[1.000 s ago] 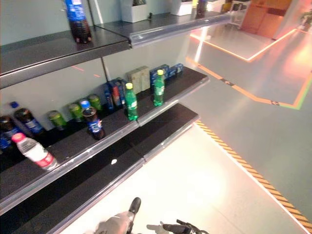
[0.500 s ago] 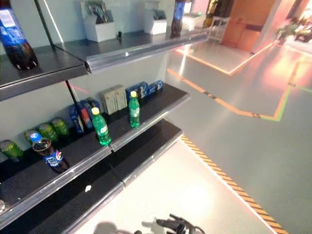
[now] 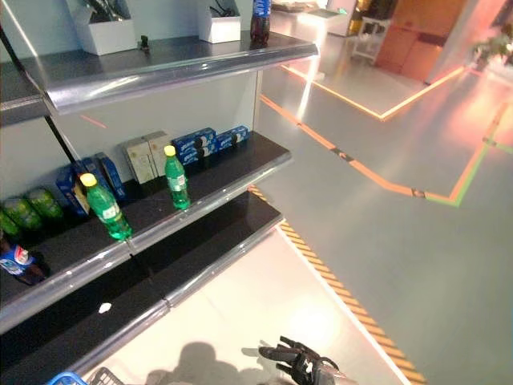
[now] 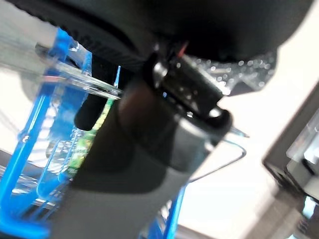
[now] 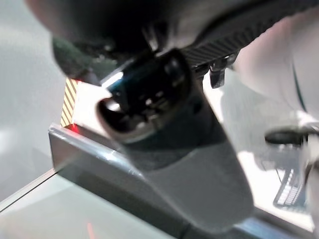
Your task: Pick up the drink and place into the basket.
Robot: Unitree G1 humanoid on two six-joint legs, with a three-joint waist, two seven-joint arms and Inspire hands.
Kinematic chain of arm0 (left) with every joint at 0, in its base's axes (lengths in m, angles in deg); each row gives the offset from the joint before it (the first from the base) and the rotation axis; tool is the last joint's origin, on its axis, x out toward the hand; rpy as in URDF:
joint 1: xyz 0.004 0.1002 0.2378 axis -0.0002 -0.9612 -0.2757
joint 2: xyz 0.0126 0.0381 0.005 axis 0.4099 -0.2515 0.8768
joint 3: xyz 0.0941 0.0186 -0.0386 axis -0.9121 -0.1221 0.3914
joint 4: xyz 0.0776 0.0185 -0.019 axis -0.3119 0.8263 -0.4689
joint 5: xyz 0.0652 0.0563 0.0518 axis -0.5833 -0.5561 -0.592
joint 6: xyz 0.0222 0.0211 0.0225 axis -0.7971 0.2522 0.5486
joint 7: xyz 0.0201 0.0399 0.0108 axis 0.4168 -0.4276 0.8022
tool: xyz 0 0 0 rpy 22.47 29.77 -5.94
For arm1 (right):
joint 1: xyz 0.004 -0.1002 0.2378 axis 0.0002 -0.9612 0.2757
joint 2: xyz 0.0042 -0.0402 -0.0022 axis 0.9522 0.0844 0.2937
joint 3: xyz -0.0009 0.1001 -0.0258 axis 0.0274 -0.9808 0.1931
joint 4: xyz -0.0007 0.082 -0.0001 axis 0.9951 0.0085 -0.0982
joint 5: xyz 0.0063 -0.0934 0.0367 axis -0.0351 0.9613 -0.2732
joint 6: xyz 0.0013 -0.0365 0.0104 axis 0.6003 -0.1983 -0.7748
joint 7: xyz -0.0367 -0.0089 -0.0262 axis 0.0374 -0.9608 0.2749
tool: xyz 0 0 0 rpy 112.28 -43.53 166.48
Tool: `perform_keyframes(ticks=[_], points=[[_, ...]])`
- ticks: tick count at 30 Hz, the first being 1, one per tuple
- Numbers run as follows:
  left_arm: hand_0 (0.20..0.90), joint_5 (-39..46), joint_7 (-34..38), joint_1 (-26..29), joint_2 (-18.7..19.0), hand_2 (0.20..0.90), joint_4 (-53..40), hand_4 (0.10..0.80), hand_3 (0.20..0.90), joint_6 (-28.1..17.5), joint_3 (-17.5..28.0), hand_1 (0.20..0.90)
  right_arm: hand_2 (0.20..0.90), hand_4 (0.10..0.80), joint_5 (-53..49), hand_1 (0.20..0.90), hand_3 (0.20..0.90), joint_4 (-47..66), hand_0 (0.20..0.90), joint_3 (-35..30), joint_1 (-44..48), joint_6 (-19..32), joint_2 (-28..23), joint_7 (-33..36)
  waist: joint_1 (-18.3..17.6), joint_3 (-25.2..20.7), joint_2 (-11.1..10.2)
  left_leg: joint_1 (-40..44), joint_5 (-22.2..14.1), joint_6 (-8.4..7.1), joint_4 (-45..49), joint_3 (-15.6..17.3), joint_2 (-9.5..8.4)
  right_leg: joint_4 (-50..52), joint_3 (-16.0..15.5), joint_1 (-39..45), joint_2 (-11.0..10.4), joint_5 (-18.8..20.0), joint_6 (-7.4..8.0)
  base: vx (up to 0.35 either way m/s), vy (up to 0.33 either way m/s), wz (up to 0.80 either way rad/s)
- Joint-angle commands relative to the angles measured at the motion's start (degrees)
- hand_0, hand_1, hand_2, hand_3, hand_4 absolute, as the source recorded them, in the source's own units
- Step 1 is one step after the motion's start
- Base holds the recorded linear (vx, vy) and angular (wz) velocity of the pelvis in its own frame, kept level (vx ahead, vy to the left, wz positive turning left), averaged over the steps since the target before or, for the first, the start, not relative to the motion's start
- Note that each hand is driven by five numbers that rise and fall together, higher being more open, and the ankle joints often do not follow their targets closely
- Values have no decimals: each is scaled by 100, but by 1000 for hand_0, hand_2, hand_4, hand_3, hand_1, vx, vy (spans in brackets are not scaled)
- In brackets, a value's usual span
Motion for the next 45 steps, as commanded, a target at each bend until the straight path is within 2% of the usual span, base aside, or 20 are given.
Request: perform_keyframes(ticks=[1,3,6,8,9,11,13,14,16,18,20,22,25,26,27,29,35,38,40,45], points=[[300,100,-63,-852,465,300,490,100,200,-684,136,300,900,800,-286,900,900,298,900,122,140,191,-97,-37,215,92,117,-451,691,681,129,531,-851,-1781,108,583,-200,1368,497,268,-189,-12],[300,132,-243,-953,470,300,567,100,200,-601,245,300,900,800,-382,900,900,254,900,21,239,202,-58,-54,364,101,230,-467,786,647,-843,823,-1013,-1934,50,825,46,1233,510,327,-144,-13],[300,-256,-305,-830,515,300,482,100,200,-646,229,300,900,800,-298,900,900,125,900,-63,252,400,53,60,542,84,387,-808,1309,476,-2055,1818,-972,-2006,-280,1187,365,947,389,408,-143,-10],[300,-377,-304,-706,545,300,430,100,200,-680,183,300,900,800,-308,900,900,74,900,-61,249,462,91,77,549,38,363,-820,1224,428,-2132,2213,-978,-1886,-376,1374,450,648,361,308,-72,37],[300,-380,-243,-657,552,300,362,100,200,-726,147,300,900,800,-256,900,900,37,900,-75,259,450,126,52,516,31,306,-710,1016,615,-2130,2317,-954,-1723,-457,1332,447,550,349,263,10,47],[300,-286,-184,-579,519,300,279,100,200,-839,131,300,900,800,-55,900,900,-2,900,-74,254,323,168,7,514,-35,230,-545,738,808,-2225,2046,-1125,-1361,-308,1338,450,503,455,214,23,44],[300,-388,-152,-453,492,300,186,100,200,-918,83,300,900,800,313,900,900,-90,900,-77,150,253,220,-84,463,-113,106,-375,396,1058,-2309,2204,-1130,-904,-327,1322,398,638,643,208,-1,67],[300,-394,-144,-454,491,300,179,100,200,-921,84,300,900,800,317,900,900,-91,900,-80,149,254,222,-86,463,-113,103,-372,396,1062,-2312,2205,-1133,-894,-326,1319,394,631,646,234,-5,91],[300,-649,-179,-330,487,300,124,100,200,-989,-73,300,900,800,421,900,900,-273,900,29,64,344,308,-40,507,-178,44,-82,359,1279,-2619,1832,-1248,595,-188,1020,407,1494,1134,246,-21,69],[300,-885,-98,-261,515,300,0,100,200,-1005,-163,300,900,800,277,900,900,-366,900,-20,7,360,356,4,381,-184,144,188,386,1277,-2717,1516,-1107,1450,53,400,423,1762,1279,265,-104,52],[300,-1019,-77,-100,491,300,-120,100,200,-1045,-407,300,900,800,104,900,900,-360,900,-64,-73,371,339,91,200,-148,207,338,350,1175,-2655,1300,-1007,1016,267,132,216,1476,1125,254,-173,82],[300,-997,-34,203,425,300,-280,100,200,-1116,-796,300,900,800,56,900,900,-307,900,-72,-164,548,302,71,-76,-25,311,634,182,1059,-2674,980,-920,57,336,-169,-468,1576,1016,191,-277,144],[300,-996,85,506,390,300,-675,100,200,-1207,-1162,300,900,800,-17,900,900,-191,900,-13,-133,601,237,107,-348,88,350,926,-235,925,-2777,572,-737,-1385,873,-599,-1072,2145,1175,230,-391,143],[300,-967,108,508,386,300,-784,100,200,-1217,-1270,300,900,800,-9,900,900,-161,900,-11,-95,551,228,120,-434,136,336,1008,-331,917,-2762,405,-703,-1362,1175,-659,-1044,2416,1189,172,-289,131],[300,-929,118,524,358,300,-855,100,200,-1237,-1397,300,900,800,-62,900,900,-133,900,11,-82,529,208,150,-412,135,352,984,-297,893,-2762,365,-609,-1375,1195,-580,-975,2142,1225,150,-280,101],[300,-916,18,458,144,300,-952,100,200,-1398,-1578,300,900,800,-96,900,900,-64,900,47,-23,408,167,225,-347,111,278,1011,-227,710,-2768,370,-392,-1649,974,-161,-901,1852,1251,134,-300,25],[300,-1224,-79,157,101,300,-804,100,200,-1248,-1138,300,900,800,137,900,900,193,900,268,-137,567,60,-100,-195,71,121,924,271,340,-3017,534,244,-2033,546,370,-701,1634,1034,86,-245,3],[300,-1373,-103,107,79,300,-776,100,200,-1075,-1137,300,900,800,418,900,900,478,900,394,-310,901,-97,-200,-248,99,199,830,562,185,-3175,828,511,-2031,174,395,-699,1556,976,-35,-73,18],[300,-1666,2,112,33,300,-873,100,200,-982,-1265,300,900,800,377,900,900,1107,900,496,-507,1045,-228,-39,-387,142,246,780,725,66,-3191,1343,758,-1950,-218,393,-771,1484,956,-95,5,65],[300,-1804,282,-95,-38,300,-1273,100,200,-974,-1388,300,900,800,646,900,900,3643,900,800,-910,820,-825,285,-734,198,288,960,786,12,-3379,1501,787,-1790,-315,392,-882,1422,1019,-10,83,66]])
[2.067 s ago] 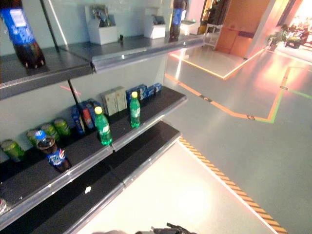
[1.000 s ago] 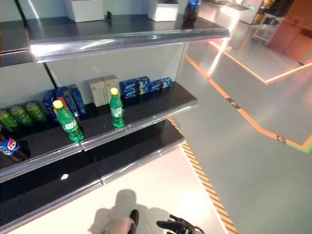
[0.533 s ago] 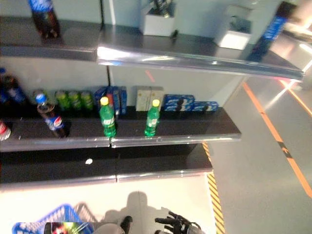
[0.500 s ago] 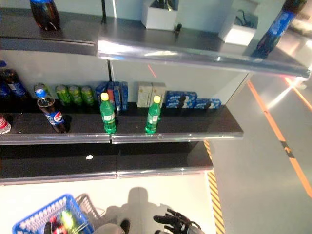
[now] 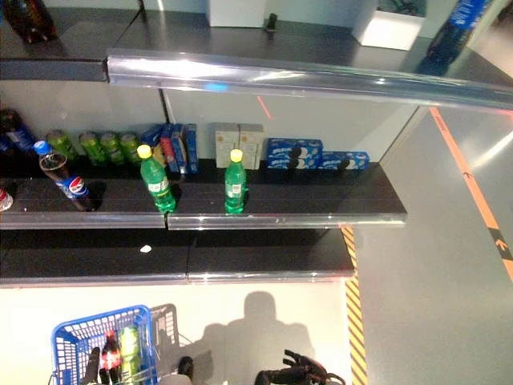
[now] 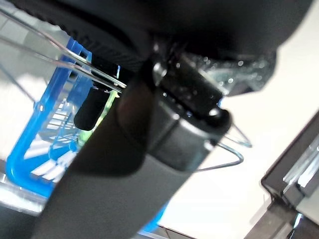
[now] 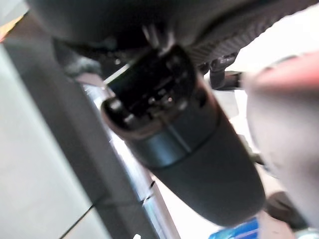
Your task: Pick up the drink and place into the basket.
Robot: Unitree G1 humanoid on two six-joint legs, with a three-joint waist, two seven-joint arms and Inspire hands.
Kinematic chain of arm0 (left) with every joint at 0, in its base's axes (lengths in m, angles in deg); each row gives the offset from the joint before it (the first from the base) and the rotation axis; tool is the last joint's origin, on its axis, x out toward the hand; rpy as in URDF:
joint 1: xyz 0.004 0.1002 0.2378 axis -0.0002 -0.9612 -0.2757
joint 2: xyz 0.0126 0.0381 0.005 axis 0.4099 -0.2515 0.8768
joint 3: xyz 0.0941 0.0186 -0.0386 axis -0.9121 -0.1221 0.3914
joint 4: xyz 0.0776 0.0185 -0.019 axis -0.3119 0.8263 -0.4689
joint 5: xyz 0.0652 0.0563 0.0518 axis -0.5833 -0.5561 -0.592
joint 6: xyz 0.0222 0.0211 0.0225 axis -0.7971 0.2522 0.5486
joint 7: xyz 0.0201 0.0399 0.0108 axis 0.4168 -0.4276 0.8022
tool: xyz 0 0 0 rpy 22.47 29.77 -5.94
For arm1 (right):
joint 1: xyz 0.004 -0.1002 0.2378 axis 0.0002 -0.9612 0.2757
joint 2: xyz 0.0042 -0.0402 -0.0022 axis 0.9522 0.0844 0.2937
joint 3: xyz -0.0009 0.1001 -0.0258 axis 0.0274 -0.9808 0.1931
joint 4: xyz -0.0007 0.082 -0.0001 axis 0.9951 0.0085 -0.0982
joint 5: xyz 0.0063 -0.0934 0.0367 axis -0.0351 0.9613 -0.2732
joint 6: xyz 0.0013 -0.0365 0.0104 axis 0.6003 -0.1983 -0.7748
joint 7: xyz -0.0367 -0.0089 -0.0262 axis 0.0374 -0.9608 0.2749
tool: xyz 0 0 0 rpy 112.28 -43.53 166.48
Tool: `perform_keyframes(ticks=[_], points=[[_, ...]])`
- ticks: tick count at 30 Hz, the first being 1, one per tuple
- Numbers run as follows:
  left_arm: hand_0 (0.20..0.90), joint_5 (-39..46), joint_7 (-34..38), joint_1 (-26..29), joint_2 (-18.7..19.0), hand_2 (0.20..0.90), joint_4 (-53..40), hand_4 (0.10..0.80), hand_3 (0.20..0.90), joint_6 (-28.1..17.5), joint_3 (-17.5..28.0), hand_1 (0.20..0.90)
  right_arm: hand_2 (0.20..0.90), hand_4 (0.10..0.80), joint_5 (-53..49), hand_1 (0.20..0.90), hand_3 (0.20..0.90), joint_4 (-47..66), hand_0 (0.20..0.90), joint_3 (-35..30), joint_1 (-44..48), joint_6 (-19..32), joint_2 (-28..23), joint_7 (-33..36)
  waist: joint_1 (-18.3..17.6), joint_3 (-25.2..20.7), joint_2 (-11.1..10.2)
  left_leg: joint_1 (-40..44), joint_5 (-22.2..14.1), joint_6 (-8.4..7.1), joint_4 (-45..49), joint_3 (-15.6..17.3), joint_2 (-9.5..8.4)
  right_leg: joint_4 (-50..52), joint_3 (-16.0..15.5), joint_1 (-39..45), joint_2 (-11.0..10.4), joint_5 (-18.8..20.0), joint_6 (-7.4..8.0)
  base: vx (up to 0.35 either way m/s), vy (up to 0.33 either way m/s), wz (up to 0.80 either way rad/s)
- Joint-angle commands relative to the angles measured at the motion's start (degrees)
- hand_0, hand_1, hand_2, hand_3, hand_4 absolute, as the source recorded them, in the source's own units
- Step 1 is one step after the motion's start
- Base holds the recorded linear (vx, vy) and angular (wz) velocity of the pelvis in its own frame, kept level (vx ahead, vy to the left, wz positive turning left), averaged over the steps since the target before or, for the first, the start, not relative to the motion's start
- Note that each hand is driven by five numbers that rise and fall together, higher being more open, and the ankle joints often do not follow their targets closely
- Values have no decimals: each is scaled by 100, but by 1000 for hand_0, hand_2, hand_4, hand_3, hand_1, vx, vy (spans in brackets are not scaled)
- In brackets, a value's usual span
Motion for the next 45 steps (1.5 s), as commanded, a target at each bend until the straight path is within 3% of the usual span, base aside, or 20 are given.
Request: perform_keyframes(ticks=[1,7,10,14,21,24,30,36,45], points=[[300,67,120,-596,364,300,-309,100,200,-614,183,300,900,800,120,900,900,1538,900,62,325,214,-193,10,46,-11,93,309,371,-62,-390,-138,177,658,524,-538,-453,88,261,31,86,40],[300,17,341,-835,412,300,-634,100,200,-658,217,300,900,800,160,900,900,3778,900,-131,307,174,-901,-58,-41,-125,80,617,270,16,-559,35,93,608,585,-393,-566,122,408,83,87,14],[300,-95,329,-910,345,300,-753,100,200,-648,355,300,900,800,-66,900,900,4836,900,-656,423,356,-1209,-63,-117,-219,64,711,171,69,-547,225,106,565,687,-373,-609,134,468,82,76,-4],[300,-236,389,-854,260,300,-774,100,200,-676,388,300,900,800,-203,900,900,5430,900,-1225,641,665,-1271,336,-148,-271,65,682,78,107,-417,337,141,600,777,-407,-617,107,478,46,43,-6],[300,-614,548,-905,69,300,-825,100,200,-694,524,300,900,800,122,900,900,5874,900,-1724,1071,994,-1109,2337,-25,-178,90,557,-45,112,-64,329,225,757,798,-412,-559,-25,379,53,-13,-4],[300,-692,656,-894,11,300,-879,100,200,-723,497,300,900,800,208,900,900,5907,900,-1739,1257,1026,-960,2776,23,-74,145,415,-69,88,127,244,239,893,805,-486,-539,-88,331,0,0,0],[300,-777,703,-831,-50,300,-974,100,200,-748,368,300,900,800,426,900,900,5668,900,-1548,1638,965,-908,3379,116,149,237,65,-99,46,529,60,219,1192,767,-669,-526,-228,235,-23,1,4],[300,-624,780,-394,-35,300,-1328,100,200,-756,-107,300,900,800,886,900,900,4844,900,-1182,3010,1078,-724,4309,280,862,397,-733,-111,9,1255,-328,81,1848,738,-1257,-598,-387,58,-166,17,10],[300,-381,839,55,-33,300,-1777,100,200,-772,-574,300,900,800,1073,900,900,4451,900,-1015,4005,1147,-772,4699,337,1651,580,-1644,32,65,1947,-601,-153,2501,887,-2082,-601,-485,-70,-136,44,9]])
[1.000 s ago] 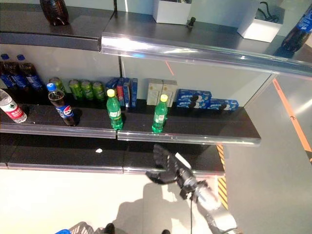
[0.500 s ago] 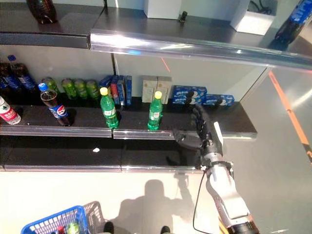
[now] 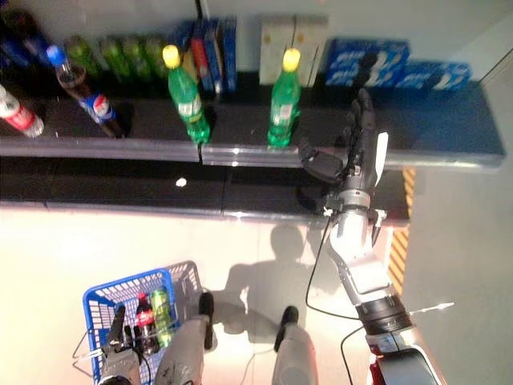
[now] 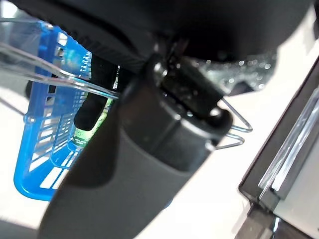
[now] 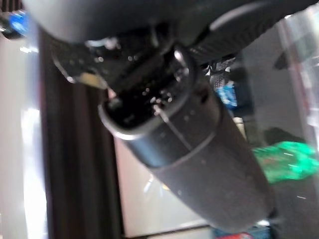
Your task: Pick up the drink and place into the basket.
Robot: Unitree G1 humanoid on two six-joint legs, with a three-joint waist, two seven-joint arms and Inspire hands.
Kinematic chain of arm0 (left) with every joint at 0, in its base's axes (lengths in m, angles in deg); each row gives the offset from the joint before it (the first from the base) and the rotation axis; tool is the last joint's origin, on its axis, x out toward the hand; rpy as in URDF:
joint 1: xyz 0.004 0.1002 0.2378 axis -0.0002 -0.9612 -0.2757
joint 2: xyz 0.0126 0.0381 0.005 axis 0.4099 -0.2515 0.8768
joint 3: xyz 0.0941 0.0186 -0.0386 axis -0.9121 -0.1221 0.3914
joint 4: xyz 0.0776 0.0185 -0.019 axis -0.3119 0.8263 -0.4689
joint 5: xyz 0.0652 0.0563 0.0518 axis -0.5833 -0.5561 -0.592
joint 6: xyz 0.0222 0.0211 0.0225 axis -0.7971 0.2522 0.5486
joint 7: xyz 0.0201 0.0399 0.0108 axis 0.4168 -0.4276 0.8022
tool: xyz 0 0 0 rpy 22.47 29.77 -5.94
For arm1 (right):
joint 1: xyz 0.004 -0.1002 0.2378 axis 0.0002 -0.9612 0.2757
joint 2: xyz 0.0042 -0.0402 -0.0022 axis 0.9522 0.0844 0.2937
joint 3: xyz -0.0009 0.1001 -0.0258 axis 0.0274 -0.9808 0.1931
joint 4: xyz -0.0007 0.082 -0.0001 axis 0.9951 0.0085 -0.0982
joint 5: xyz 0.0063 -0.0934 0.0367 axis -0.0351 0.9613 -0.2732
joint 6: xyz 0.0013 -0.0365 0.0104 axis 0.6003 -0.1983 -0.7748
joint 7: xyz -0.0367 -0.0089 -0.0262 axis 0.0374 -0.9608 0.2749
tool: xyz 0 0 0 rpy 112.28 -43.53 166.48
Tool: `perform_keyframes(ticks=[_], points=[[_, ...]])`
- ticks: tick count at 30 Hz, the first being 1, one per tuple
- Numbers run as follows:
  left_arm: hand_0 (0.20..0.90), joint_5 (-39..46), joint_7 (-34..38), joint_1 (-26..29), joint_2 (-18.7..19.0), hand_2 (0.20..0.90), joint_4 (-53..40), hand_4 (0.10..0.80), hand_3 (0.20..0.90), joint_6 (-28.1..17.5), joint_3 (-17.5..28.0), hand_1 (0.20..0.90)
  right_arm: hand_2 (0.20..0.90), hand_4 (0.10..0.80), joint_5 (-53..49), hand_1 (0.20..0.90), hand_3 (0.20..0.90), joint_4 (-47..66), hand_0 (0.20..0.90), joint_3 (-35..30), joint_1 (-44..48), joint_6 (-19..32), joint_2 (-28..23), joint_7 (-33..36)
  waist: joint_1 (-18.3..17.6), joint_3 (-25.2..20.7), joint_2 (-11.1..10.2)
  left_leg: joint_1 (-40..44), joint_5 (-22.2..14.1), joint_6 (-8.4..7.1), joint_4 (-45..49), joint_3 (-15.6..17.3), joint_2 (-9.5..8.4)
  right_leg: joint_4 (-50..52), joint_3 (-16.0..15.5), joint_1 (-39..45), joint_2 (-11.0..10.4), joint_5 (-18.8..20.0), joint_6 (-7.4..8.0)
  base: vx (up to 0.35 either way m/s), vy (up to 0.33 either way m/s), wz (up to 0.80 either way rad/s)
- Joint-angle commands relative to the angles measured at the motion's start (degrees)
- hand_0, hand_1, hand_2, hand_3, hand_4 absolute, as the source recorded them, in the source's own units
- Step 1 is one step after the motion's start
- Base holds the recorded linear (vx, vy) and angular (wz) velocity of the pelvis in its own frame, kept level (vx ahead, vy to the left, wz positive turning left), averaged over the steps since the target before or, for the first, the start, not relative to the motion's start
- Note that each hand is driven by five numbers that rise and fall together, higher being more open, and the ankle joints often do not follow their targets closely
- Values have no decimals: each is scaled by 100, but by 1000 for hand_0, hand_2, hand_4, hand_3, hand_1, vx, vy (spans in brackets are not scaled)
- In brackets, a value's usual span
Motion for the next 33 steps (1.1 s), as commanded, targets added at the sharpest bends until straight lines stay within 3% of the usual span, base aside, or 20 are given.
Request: perform_keyframes(ticks=[1,9,33], points=[[300,-14,85,-593,520,300,-390,100,200,-764,-50,300,900,800,400,900,900,423,900,-48,823,713,35,274,-17,-140,-97,-109,45,7,657,-415,85,-346,339,-6,-24,450,-171,-87,21,5],[300,15,208,-382,522,300,-699,100,200,-813,-309,300,900,800,646,900,900,341,900,117,1223,632,106,301,8,212,-28,-439,209,38,811,-470,10,-256,408,-245,55,442,-229,-45,21,-1],[300,-81,274,-193,741,300,-744,100,200,-643,-631,300,900,800,85,900,900,-1167,900,261,3132,218,-242,1129,469,213,87,-976,320,103,849,-668,-186,-179,213,-572,19,367,-291,25,-1,3]])
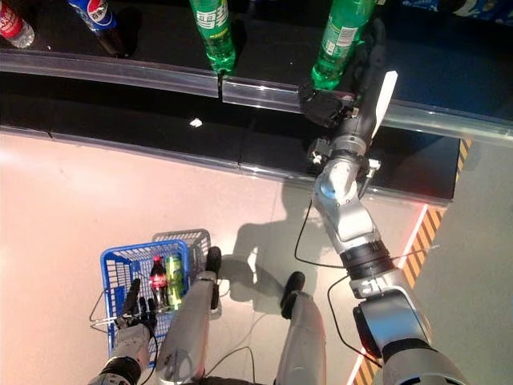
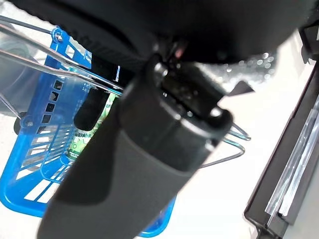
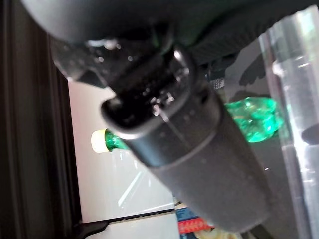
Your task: Pick up the drink and place into the basket.
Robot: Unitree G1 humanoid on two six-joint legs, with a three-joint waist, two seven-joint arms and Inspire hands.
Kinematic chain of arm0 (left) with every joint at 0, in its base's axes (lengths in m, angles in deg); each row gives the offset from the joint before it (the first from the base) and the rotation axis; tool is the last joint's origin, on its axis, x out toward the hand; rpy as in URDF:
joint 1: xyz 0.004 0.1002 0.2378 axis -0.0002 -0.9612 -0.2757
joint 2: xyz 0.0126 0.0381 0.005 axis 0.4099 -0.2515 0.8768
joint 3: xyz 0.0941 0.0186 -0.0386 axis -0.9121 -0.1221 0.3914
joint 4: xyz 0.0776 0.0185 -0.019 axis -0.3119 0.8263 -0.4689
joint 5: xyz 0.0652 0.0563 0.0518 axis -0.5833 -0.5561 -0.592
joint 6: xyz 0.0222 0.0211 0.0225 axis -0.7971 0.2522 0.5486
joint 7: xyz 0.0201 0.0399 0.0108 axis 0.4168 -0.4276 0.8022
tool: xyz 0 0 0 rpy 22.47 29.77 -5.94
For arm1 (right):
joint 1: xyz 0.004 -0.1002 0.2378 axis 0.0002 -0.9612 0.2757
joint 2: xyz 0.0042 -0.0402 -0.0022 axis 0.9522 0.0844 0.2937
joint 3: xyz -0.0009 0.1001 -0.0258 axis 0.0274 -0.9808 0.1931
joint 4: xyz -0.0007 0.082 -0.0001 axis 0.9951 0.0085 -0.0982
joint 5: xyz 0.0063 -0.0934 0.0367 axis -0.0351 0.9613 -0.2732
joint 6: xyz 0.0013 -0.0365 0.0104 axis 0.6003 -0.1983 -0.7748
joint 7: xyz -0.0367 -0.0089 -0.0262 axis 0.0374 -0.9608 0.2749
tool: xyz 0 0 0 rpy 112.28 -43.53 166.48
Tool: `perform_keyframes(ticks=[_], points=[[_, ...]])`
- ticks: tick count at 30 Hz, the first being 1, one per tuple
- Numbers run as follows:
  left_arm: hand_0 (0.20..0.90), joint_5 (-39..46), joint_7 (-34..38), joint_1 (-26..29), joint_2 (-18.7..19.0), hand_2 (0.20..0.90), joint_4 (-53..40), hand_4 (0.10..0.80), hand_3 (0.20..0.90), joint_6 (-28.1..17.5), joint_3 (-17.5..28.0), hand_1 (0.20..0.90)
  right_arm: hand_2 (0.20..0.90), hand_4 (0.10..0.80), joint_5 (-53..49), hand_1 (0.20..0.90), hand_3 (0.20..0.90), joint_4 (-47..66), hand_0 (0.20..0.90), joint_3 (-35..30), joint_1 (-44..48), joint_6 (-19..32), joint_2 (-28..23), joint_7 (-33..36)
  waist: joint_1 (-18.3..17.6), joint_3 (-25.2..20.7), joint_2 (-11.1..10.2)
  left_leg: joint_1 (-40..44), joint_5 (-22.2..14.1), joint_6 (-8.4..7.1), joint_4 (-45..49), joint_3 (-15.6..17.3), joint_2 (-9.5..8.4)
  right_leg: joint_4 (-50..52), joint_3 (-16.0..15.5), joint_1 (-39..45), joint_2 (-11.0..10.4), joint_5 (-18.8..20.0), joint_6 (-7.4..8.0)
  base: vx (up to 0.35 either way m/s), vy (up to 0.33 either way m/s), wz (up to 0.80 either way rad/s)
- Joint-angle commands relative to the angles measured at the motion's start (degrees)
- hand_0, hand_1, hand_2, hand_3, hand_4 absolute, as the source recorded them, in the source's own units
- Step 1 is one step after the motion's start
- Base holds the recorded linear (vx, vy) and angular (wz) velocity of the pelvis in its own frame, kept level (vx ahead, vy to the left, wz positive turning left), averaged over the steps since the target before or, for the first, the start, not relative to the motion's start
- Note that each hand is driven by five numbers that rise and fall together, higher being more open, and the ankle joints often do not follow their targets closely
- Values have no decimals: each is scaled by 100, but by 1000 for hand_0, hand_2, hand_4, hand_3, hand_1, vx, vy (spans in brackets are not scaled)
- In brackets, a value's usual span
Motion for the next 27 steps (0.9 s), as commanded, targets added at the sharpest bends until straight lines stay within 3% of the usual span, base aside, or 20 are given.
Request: perform_keyframes(ticks=[1,27], points=[[300,-293,-41,-369,710,300,-200,100,200,-659,76,300,900,800,12,900,900,151,900,-108,1046,286,-425,300,0,-91,51,-109,217,186,574,-359,-132,-794,165,370,-3,540,-176,63,3,3],[300,-512,16,-375,890,300,-591,100,200,-513,-154,300,900,800,-798,900,900,-1129,900,74,2247,358,-899,501,167,-91,200,-480,24,307,472,-279,-300,-544,198,-227,-129,518,-112,12,1,3]])
